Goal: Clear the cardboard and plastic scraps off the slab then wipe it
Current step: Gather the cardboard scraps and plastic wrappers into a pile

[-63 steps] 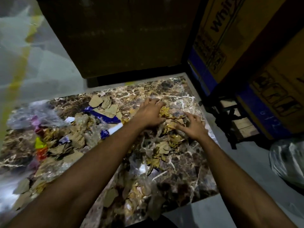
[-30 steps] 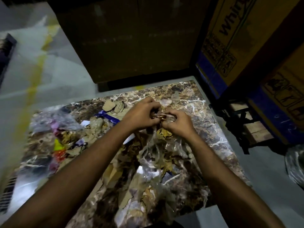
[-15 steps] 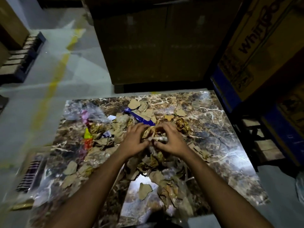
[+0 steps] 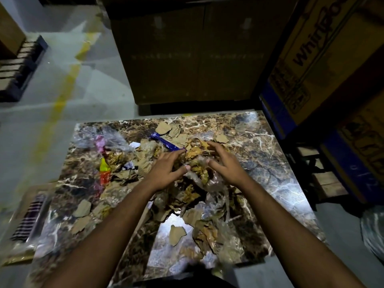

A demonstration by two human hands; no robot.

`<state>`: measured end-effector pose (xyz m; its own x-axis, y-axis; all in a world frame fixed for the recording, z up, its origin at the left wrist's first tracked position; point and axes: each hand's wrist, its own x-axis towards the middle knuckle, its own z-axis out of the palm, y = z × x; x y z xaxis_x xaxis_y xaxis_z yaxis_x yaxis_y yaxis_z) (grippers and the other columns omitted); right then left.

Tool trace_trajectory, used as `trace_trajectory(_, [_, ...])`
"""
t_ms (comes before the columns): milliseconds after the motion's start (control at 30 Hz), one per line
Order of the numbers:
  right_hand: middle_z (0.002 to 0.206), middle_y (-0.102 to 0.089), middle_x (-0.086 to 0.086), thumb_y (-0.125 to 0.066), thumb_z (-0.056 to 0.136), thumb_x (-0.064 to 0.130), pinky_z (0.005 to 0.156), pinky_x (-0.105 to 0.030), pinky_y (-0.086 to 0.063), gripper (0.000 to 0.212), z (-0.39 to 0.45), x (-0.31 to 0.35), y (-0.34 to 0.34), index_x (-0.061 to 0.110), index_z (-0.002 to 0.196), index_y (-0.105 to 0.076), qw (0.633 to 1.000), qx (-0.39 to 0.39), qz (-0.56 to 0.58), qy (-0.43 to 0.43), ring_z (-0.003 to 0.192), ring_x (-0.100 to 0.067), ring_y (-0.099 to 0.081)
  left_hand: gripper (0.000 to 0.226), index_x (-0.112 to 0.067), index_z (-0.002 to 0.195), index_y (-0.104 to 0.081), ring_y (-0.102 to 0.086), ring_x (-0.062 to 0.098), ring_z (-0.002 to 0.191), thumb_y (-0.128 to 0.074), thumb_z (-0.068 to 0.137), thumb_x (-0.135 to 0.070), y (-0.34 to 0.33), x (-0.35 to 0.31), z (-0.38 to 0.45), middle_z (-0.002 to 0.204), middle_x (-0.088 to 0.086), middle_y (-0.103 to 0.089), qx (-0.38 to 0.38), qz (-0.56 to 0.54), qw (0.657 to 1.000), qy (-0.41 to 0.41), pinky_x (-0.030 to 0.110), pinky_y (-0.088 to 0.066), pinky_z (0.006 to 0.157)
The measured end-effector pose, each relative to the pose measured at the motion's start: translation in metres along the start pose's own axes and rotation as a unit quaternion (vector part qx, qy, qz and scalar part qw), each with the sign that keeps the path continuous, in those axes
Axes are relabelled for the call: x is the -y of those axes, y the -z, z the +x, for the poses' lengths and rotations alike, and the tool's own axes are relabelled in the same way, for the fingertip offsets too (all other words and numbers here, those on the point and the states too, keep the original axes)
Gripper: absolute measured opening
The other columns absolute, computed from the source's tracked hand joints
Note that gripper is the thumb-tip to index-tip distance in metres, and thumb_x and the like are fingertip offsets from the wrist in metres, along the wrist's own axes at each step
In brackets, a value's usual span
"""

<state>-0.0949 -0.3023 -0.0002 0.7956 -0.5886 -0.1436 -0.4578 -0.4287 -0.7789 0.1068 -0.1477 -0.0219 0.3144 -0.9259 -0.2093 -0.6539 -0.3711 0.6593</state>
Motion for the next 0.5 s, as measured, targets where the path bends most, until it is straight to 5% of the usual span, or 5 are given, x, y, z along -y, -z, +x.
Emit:
trace_trajectory(133, [0.154, -0.046, -0.006, -0.048, 0.101, 0.054, 0.114, -0.055, -0.036, 0.060, 0.002, -0.007, -0.001, 0.038, 0.155, -0.028, 0.995, 0.084, -0.038, -0.032, 0.130, -0.027, -0.053, 0.079, -0.040, 0.155, -0.026, -0.015, 0.026, 0.153, -0.028, 0.086, -0.080, -0.006, -0.002, 0.003, 0.166, -0.003, -0.023, 0.072, 0.085, 0.994, 0.006, 0.062, -0.016, 0.120])
trace_trajectory(300, [0.145, -0.056, -0.002, -0.051, 0.101, 0.043, 0.109, -0.055, -0.045, 0.050, 0.000, -0.014, 0.006, 0.034, 0.148, -0.040, 0.999, -0.018, 0.045, -0.012, 0.128, -0.019, -0.055, 0.076, -0.041, 0.153, -0.028, -0.019, 0.025, 0.151, -0.028, 0.087, -0.079, -0.001, -0.005, -0.005, 0.165, -0.004, -0.024, 0.001, 0.056, 0.998, 0.003, 0.068, -0.018, 0.117])
trace_trajectory(500, [0.136, -0.059, 0.000, -0.054, 0.098, 0.040, 0.096, -0.036, -0.045, 0.043, -0.015, -0.017, 0.010, 0.033, 0.141, -0.051, 0.993, -0.115, -0.022, 0.025, 0.121, -0.014, -0.053, 0.085, -0.034, 0.154, -0.030, -0.022, 0.025, 0.149, -0.028, 0.083, -0.079, 0.005, -0.005, -0.025, 0.162, 0.000, -0.030, -0.037, 0.043, 0.998, -0.008, 0.060, -0.020, 0.119])
